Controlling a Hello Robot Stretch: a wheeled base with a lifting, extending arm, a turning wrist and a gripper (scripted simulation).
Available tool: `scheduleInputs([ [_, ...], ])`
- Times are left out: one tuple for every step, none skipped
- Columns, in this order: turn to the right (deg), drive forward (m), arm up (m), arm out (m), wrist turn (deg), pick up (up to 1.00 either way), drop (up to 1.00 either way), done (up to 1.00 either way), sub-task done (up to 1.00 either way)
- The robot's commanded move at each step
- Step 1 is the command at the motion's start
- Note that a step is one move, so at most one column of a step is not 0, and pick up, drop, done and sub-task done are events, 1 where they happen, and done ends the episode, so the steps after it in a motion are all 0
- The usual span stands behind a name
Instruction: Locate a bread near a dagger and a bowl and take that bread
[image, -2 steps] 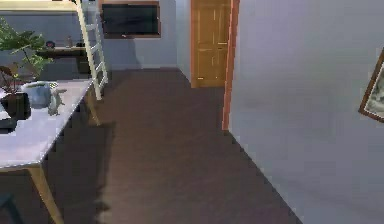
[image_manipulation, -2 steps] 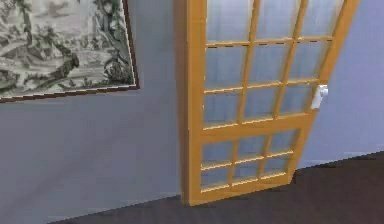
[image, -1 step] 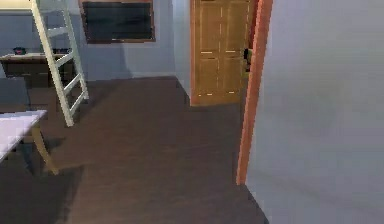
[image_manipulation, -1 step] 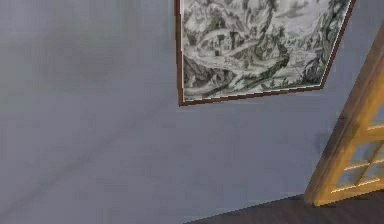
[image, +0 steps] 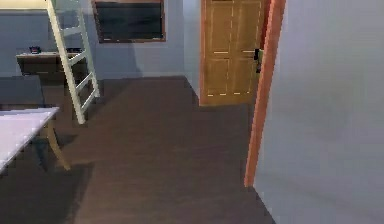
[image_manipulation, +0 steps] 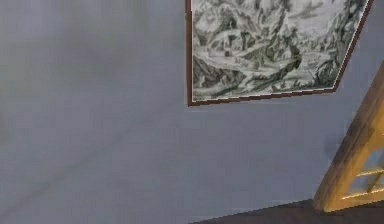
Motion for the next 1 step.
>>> scheduleInputs([
  [-3.0,0.00,0.00,0.00,0.0,0.00,0.00,0.00,0.00],
])
